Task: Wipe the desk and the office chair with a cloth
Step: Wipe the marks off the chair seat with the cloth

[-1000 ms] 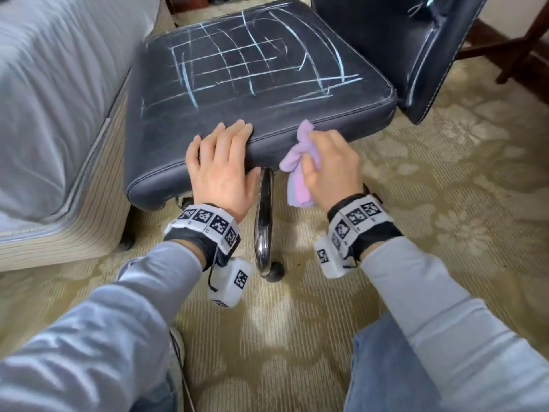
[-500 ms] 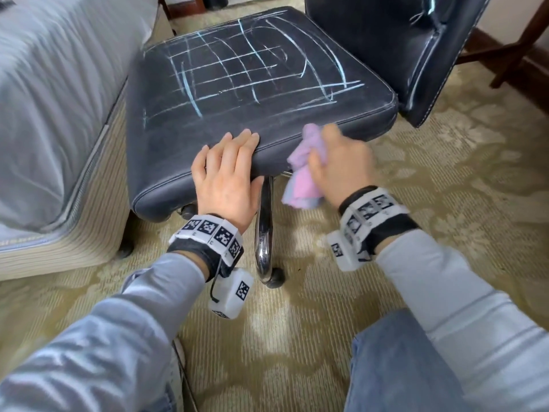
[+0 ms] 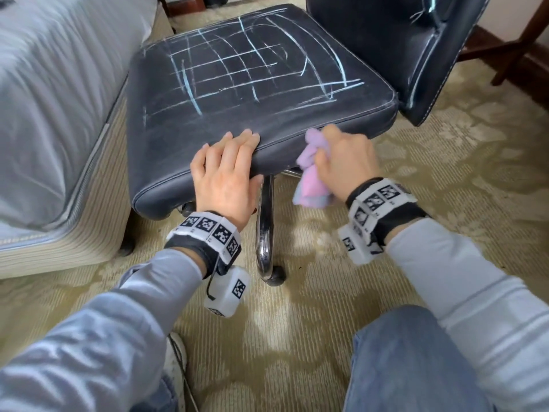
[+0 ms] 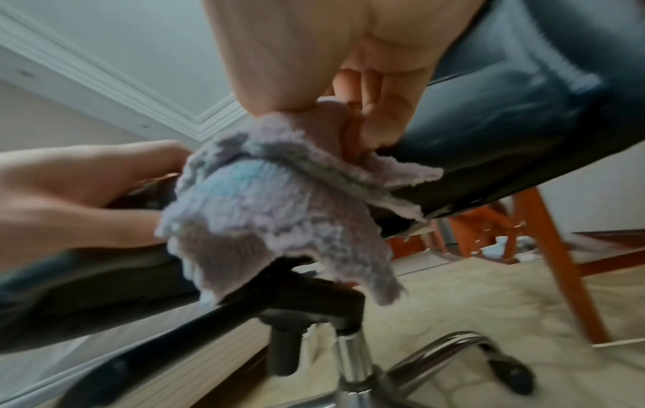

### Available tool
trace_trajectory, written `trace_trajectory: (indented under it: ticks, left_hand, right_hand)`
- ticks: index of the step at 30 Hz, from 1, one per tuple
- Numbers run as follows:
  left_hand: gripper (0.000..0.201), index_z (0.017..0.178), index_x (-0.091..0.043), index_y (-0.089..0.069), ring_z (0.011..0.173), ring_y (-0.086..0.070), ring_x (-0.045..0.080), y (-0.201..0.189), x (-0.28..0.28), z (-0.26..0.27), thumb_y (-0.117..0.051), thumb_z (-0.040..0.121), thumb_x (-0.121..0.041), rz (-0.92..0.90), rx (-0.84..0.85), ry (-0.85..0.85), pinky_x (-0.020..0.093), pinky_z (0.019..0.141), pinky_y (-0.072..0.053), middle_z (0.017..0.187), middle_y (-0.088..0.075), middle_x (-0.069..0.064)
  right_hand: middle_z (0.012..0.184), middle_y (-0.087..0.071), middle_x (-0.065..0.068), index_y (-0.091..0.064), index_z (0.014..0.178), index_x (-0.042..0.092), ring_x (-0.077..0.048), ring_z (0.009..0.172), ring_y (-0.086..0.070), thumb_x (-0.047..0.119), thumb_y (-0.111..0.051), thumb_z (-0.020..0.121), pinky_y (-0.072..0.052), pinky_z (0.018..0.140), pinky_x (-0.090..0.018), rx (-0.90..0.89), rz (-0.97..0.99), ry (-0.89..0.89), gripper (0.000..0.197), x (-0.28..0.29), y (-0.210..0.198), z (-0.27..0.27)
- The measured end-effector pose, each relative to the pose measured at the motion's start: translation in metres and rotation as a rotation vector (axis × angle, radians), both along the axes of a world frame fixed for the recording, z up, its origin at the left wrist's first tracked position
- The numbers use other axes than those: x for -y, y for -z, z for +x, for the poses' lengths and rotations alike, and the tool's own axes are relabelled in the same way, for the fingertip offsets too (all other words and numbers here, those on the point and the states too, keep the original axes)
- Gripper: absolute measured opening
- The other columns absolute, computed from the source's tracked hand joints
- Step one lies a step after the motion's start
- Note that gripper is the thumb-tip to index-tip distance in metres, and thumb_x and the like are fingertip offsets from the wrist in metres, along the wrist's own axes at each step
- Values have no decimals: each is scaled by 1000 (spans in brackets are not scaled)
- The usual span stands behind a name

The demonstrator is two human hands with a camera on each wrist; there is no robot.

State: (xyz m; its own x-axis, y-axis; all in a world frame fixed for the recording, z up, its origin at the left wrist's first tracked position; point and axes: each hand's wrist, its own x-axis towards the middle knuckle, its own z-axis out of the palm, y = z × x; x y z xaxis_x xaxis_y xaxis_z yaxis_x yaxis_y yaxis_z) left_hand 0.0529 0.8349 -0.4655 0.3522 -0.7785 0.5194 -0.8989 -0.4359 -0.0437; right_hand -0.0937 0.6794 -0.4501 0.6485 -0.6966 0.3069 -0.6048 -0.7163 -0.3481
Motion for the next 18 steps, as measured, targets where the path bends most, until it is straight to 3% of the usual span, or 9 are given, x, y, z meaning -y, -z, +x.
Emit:
trace_trajectory:
  ticks: [6, 10, 12, 14, 16, 18]
  left_hand:
    - [67, 147, -21, -44, 141, -39, 24, 2, 7, -9, -67, 85, -26, -18, -20, -10, 45, 116, -19, 151, -46, -6]
    - [54, 143, -20, -51, 138, -44, 25, 7, 16, -13, -58, 90, -30, -94, -18, -21, 44, 113, -21, 146, -53, -6]
    - [45, 140, -19, -55, 136, -48, 25, 9, 17, -13, -51, 96, -30, -150, -16, -19, 43, 112, -23, 143, -56, -6]
    - [46, 141, -20, -54, 137, -47, 25, 8, 14, -10, -51, 96, -29, -138, -10, -19, 44, 113, -25, 144, -56, -6]
    - [54, 144, -21, -50, 139, -44, 24, 5, 11, -7, -56, 92, -30, -66, -13, -12, 45, 114, -24, 147, -52, -6]
    - [63, 146, -21, -45, 141, -41, 24, 1, 8, -6, -65, 87, -28, 5, -14, -19, 45, 115, -23, 150, -48, -6]
  right_hand:
    - [99, -64, -26, -52, 118, 5, -44, 96, -60, 21, -48, 95, -37, 70, -39, 90, 52, 230, 28, 2, -6, -6]
    - [92, -69, -19, -55, 120, 4, -40, 83, -66, 19, -53, 94, -43, 64, -40, 35, -62, -38, 30, -35, -2, 27]
    - [73, -67, -17, -62, 105, 0, -39, 61, -65, 13, -61, 82, -48, 52, -39, 100, -60, -214, 26, -50, -2, 31]
    - [66, -64, -15, -63, 94, 1, -38, 52, -61, 10, -63, 75, -46, 47, -38, 119, -102, -308, 21, -47, -1, 29]
    - [75, -66, -18, -61, 97, 2, -41, 63, -63, 11, -58, 82, -41, 54, -38, 71, -92, -257, 18, -30, -6, 22]
    - [90, -67, -21, -56, 107, 5, -42, 83, -63, 16, -51, 92, -34, 65, -37, 13, -82, -72, 20, -5, -7, 9]
